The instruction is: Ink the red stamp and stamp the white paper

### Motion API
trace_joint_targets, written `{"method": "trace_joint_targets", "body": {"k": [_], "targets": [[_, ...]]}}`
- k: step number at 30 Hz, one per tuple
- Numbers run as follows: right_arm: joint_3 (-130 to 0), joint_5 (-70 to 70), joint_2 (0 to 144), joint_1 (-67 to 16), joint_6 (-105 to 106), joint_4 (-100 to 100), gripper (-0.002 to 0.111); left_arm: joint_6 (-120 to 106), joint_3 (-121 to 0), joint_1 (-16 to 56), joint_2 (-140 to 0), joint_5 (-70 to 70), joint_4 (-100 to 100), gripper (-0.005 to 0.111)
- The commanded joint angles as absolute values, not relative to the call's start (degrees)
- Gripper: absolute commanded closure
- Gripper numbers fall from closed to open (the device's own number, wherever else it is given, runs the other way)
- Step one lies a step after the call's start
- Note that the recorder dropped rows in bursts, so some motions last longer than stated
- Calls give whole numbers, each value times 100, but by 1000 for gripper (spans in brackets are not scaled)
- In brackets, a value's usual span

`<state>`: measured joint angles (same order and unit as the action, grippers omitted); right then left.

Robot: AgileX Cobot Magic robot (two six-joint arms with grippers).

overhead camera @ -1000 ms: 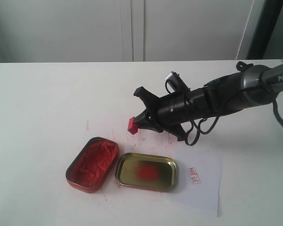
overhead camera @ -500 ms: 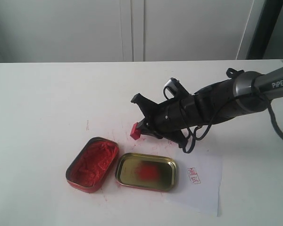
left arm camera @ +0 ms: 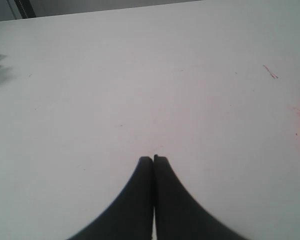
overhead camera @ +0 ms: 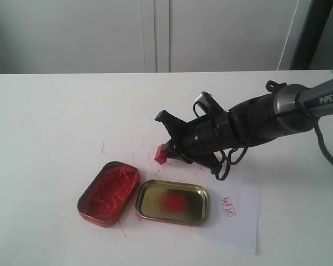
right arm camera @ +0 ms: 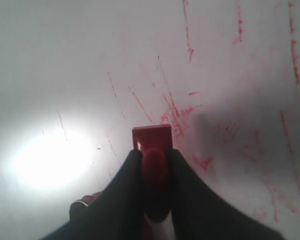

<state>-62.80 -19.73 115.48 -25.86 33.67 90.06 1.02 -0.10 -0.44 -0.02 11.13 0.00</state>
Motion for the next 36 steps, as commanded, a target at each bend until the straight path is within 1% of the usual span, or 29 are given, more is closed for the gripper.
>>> {"method": "trace_joint_targets", "body": {"k": [1, 2, 4, 9, 12, 21, 26, 28, 30, 36], "targets": [[-6246, -1935, 11551, -2597, 3320, 9033, 86, 125, 0, -40, 0, 1108, 33, 107], [-6246, -1935, 11551, -2597, 3317, 9033, 80, 125, 0, -40, 0, 1108, 33, 107], [-6246, -1935, 11551, -2597, 3304, 9033, 75, 125, 0, -40, 0, 1108, 33, 107], [-6246, -1827, 11551, -2597, 3213, 9020, 71, 125, 0, -40, 0, 1108, 33, 107], [-6246, -1748, 11519, -2597, 3201, 8993, 65, 125, 0, -40, 0, 1108, 33, 107], [-5775, -799, 11097, -2564, 3172, 8892, 64, 125, 0, -40, 0, 1108, 33, 107], [-5720, -731, 10964, -2564, 3195, 8892, 64, 125, 0, -40, 0, 1108, 33, 107], [-5720, -757, 10925, -2564, 3326, 8892, 67, 125, 0, -40, 0, 1108, 33, 107], [-5720, -820, 10892, -2564, 3480, 8883, 72, 125, 0, -40, 0, 1108, 33, 107], [-5720, -1020, 10736, -2564, 3624, 8635, 99, 125, 0, -40, 0, 1108, 33, 107]]}}
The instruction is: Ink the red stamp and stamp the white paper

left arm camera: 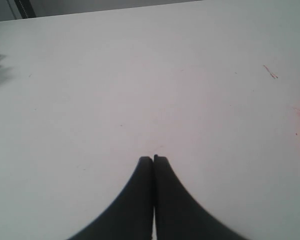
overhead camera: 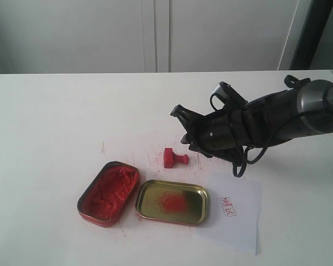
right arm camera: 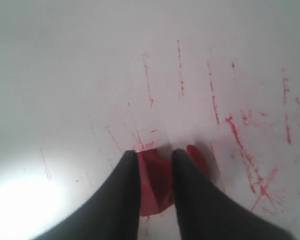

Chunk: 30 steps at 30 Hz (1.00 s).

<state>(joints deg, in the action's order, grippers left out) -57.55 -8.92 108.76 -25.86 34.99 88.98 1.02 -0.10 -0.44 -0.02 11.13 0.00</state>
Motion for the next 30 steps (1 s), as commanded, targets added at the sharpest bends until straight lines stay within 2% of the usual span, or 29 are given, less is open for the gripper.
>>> {"method": "trace_joint_targets", "body": {"k": [1, 2, 20, 30], "targets": [[-5720, -1045, 10722, -2564, 3624, 8517, 104, 125, 0, -40, 0, 1108, 33, 107], [-5720, -1070, 10707, -2564, 3624, 8408, 108, 125, 0, -40, 0, 1108, 33, 107], [-5720, -2117, 10281, -2445, 3220, 6581, 108, 125, 0, -40, 0, 1108, 33, 107], [-5753, -3789, 9791, -1891, 1454, 3550, 108, 125, 0, -40, 0, 1108, 33, 107]]}}
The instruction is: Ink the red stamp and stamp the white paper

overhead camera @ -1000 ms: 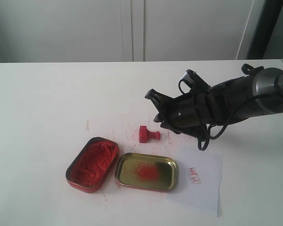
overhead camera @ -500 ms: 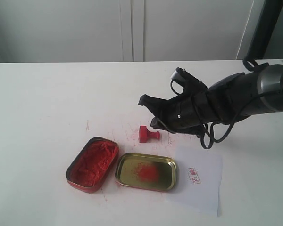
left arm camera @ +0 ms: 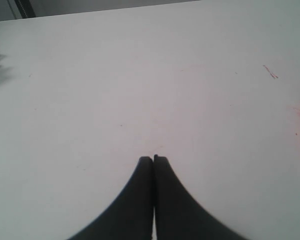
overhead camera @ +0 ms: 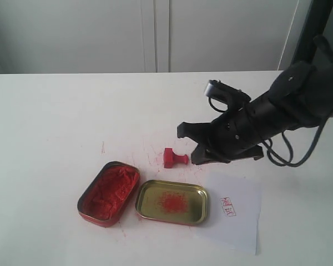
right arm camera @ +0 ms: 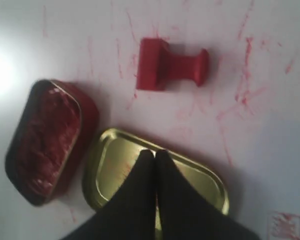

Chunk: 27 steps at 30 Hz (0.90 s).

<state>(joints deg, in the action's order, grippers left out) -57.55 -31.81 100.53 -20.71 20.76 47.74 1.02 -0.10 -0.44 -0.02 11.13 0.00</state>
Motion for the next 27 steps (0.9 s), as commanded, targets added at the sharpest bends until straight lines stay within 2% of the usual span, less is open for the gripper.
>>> {"method": "trace_joint_targets", "body": {"k": [1, 14, 27], "targets": [[-5753, -3906, 9724, -1862, 1320, 3311, 108, 125, 0, -40, 0, 1108, 33, 107], [-5753, -5113, 9131, -1456, 264, 1331, 108, 125, 0, -40, 0, 1108, 33, 107], [-5719, -5648, 8506, -818, 221, 1056, 108, 125, 0, -40, 0, 1108, 33, 107]]}}
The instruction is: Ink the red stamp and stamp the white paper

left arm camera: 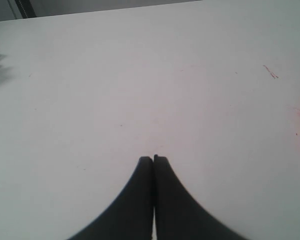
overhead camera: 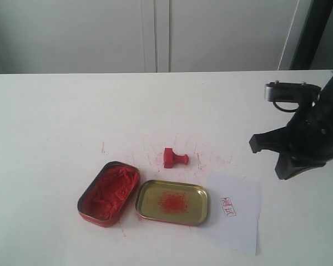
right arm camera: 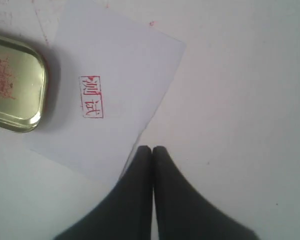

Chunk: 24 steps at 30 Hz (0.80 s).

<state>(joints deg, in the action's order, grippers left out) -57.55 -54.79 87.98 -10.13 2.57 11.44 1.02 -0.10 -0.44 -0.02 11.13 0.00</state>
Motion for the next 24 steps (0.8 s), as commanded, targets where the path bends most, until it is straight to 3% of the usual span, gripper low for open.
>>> {"method": "trace_joint_targets", "body": {"k": [1, 16, 24], "targets": [[-5705, -5669, 8441, -788, 221, 1056, 108, 125, 0, -40, 0, 1108, 33, 107], [-5098, -5568, 7221, -711, 211, 698, 108, 125, 0, -40, 0, 1108, 33, 107], [-4819, -5547, 6842, -221, 170, 665, 108, 125, 0, -40, 0, 1108, 33, 107]]}}
